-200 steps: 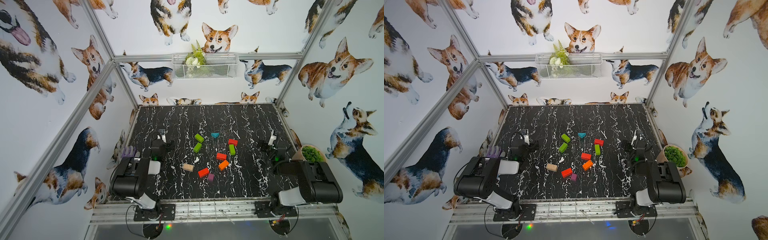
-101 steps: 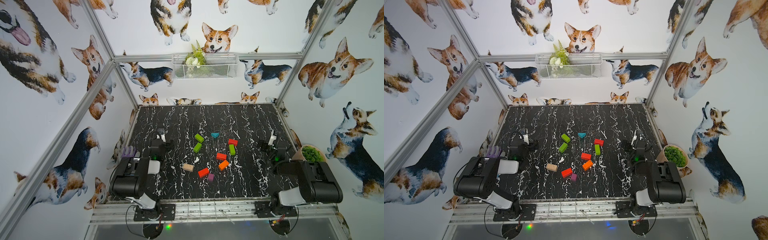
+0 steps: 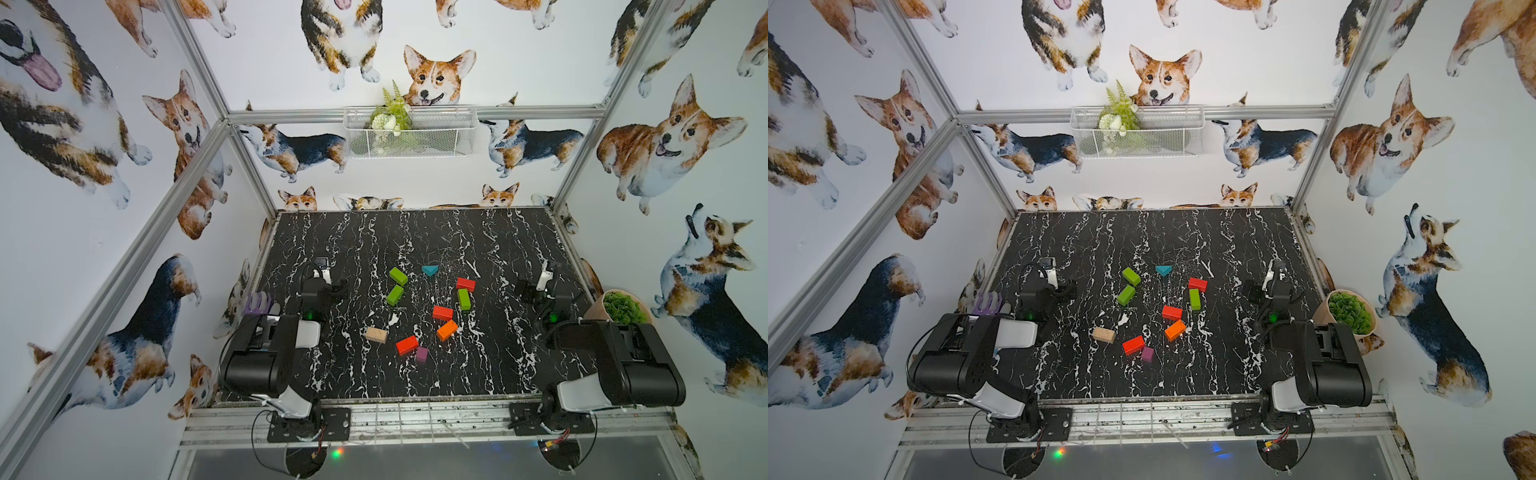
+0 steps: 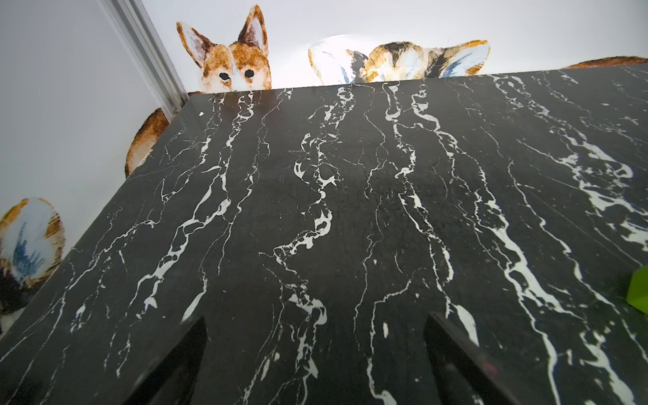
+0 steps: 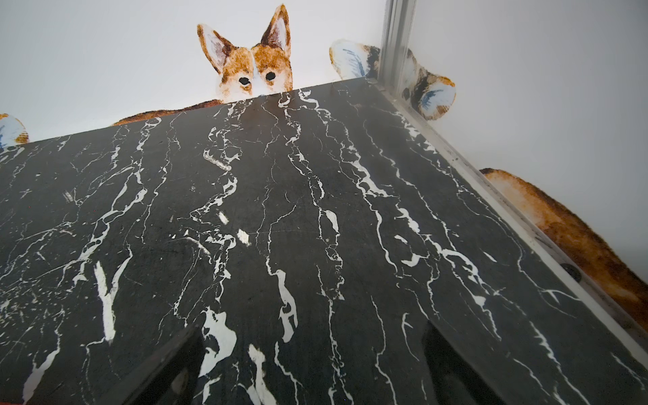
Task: Assemble a heart with building blocks
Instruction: Adjust the building block at the center of the board.
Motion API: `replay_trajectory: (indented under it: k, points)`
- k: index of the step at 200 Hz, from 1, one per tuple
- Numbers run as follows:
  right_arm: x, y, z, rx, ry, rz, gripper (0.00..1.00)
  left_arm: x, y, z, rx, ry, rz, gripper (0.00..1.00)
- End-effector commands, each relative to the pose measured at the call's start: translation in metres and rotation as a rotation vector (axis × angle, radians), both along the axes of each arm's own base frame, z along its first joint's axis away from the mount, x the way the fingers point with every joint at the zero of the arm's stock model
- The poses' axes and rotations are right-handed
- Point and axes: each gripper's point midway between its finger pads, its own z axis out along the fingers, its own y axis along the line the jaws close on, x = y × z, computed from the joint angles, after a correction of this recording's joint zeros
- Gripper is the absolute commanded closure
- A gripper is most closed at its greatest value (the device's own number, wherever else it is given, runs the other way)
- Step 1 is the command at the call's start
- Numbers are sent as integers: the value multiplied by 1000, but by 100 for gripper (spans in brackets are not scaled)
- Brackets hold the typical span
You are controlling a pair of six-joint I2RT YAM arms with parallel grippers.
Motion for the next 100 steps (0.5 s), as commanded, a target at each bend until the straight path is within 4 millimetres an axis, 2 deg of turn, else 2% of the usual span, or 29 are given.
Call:
replay_trajectory:
  k: [1, 93, 100]
  points:
    - [3, 1, 5, 8, -21, 3, 0, 3, 0, 7, 0, -22, -4, 0]
    - [3, 2, 7, 7, -26, 5, 0, 3, -1, 8, 1, -25, -2, 0]
    - [3, 1, 9, 1, -37, 7, 0, 2, 6, 10, 10, -26, 44, 0]
